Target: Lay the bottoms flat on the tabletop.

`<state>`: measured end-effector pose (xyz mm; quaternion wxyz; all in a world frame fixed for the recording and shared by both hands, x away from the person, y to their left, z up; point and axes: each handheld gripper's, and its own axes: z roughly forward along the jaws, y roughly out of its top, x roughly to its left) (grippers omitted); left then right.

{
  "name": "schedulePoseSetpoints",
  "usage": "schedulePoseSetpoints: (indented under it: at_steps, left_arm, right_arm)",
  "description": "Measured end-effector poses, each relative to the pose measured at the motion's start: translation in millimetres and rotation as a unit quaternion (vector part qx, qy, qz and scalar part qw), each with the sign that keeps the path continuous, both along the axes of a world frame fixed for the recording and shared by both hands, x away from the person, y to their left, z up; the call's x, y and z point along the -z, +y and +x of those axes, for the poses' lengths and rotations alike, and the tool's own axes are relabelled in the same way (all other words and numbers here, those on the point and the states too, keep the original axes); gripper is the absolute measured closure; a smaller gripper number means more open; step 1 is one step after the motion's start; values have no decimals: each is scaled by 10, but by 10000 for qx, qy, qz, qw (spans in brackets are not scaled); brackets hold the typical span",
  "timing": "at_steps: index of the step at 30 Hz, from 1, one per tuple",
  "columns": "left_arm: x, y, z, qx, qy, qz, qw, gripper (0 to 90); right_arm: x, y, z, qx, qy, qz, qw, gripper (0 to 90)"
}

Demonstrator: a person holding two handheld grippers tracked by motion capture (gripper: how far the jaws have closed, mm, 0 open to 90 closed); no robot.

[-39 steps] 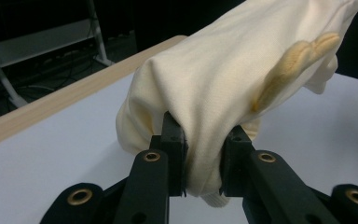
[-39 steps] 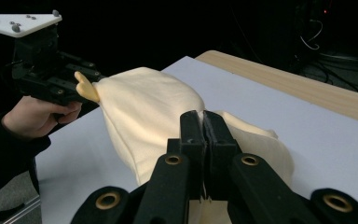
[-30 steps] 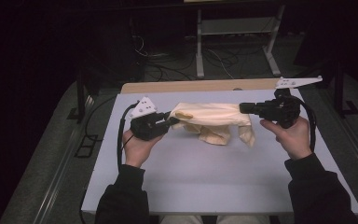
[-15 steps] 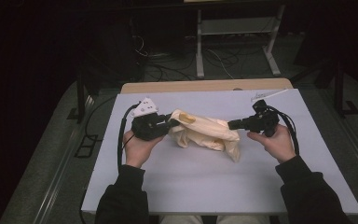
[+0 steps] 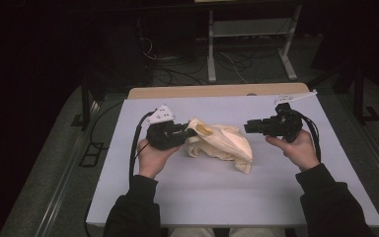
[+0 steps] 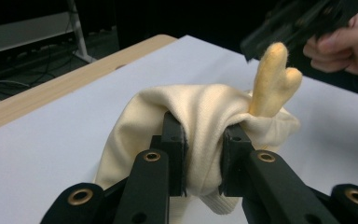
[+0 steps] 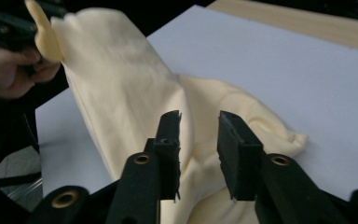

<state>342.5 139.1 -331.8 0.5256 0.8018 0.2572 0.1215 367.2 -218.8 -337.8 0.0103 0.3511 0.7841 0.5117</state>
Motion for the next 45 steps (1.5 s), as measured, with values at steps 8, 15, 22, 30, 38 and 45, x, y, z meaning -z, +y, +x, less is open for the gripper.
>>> schedulePoseSetpoints:
  at_steps: [8, 15, 22, 30, 38, 45]
  left_arm:
    - [-18, -203, 88, 130, 36, 128, 9998, 744]
    - [-199, -418, 301, 158, -66, 411, 9990, 745]
    - [-543, -721, 576, 308, -203, 567, 9977, 746]
    - [-673, -1176, 801, 509, -329, 802, 9949, 746]
    - [-653, -1476, 917, 651, -325, 815, 9940, 746]
    - [-481, -1623, 971, 772, -174, 625, 9949, 745]
  right_arm:
    - [-67, 14, -74, -203, -199, 219, 9994, 443]
    - [-92, 2, -86, -150, -160, 140, 9997, 386]
    - [-118, -209, -58, 94, -131, 344, 9993, 338]
    - [-203, -497, -64, 388, -227, 653, 9969, 322]
    - [-203, -741, -39, 542, -206, 1038, 9929, 316]
    - [-145, -796, -2, 685, -156, 836, 9940, 283]
